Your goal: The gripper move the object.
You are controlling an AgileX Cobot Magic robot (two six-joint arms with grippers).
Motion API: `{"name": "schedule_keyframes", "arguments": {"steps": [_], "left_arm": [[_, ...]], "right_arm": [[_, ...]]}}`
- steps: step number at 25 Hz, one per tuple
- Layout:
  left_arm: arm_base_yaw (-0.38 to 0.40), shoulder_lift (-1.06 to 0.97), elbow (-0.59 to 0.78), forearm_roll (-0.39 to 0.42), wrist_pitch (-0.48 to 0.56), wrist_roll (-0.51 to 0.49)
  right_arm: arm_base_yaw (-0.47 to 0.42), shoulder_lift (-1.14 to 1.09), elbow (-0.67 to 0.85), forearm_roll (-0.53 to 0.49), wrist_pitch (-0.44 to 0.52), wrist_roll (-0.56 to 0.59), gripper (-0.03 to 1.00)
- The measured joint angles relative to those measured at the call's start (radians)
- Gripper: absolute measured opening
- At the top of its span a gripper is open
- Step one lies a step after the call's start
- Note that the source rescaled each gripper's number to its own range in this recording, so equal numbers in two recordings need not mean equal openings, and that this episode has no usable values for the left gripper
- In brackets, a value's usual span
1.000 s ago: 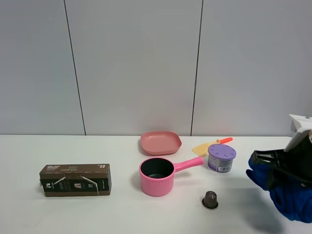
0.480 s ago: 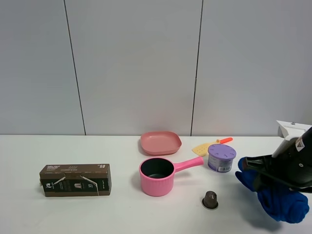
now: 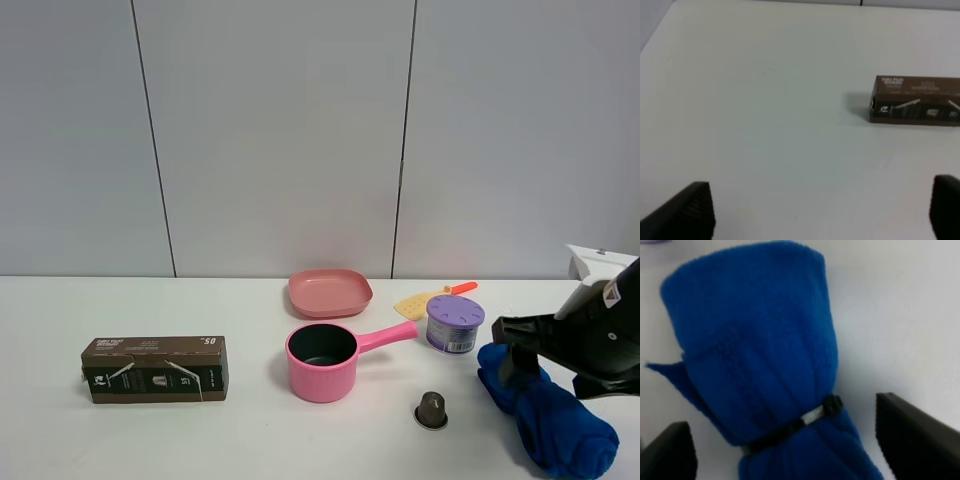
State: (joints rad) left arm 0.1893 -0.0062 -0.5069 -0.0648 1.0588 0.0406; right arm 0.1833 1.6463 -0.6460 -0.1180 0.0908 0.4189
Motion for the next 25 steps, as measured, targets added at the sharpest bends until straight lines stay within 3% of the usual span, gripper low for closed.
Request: {"name": "schedule_keyframes", "arguments": {"steps": [5,8,17,25], "left_arm": [[0.0,0.0,0.0,0.0,0.0,0.0],[0.0,0.0,0.0,0.0,0.0,0.0],[0.0,0.0,0.0,0.0,0.0,0.0],[0.0,0.0,0.0,0.0,0.0,0.0]], "right_arm": [[0.0,-0.212,-0.002,0.0,0.03,-0.042,0.66],[0.0,-0.395,-0.016,0.001,0.098,-0.111,0.66],[0.0,-0.81,-0.264,-0.008,0.567,-0.278,0.66],[0.0,-1.085,-0.275,-0.011,0.889,-0.381,0.66]]}}
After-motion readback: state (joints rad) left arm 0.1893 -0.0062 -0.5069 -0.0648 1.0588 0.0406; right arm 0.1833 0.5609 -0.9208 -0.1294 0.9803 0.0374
